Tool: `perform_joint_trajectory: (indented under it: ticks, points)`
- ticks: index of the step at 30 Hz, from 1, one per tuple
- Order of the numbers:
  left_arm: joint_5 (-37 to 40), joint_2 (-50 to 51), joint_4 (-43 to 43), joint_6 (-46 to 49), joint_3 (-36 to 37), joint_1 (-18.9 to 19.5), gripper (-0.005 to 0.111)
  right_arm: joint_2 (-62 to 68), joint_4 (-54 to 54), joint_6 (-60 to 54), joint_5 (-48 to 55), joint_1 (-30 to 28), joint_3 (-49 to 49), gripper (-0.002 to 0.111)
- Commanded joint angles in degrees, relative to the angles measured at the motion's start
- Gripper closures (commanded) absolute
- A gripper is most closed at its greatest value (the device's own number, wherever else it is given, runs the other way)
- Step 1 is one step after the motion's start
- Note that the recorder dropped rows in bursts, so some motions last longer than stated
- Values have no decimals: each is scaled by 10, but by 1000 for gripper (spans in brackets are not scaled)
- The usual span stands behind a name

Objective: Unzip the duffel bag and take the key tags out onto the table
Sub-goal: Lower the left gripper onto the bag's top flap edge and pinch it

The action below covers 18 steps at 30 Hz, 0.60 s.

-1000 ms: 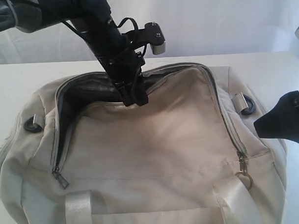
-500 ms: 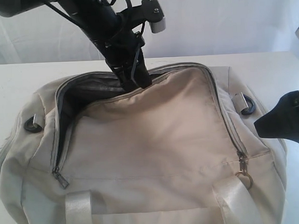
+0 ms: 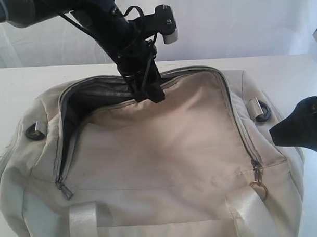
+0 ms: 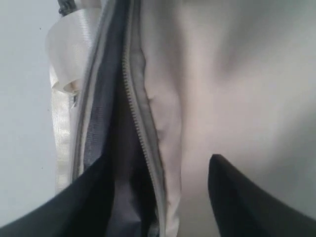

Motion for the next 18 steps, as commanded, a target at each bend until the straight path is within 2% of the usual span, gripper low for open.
perform_joint_trajectory:
  ticks: [1,6,18]
  points:
    - [5,9,-12,3,4,1,52,-3,0,1,-2,-3,2,42]
    - [13,11,-16,3,4,1,63,-3,0,1,-2,-3,2,42]
    - [34,11,-27,3,4,1,100,-3,-1,1,-4,-3,2,42]
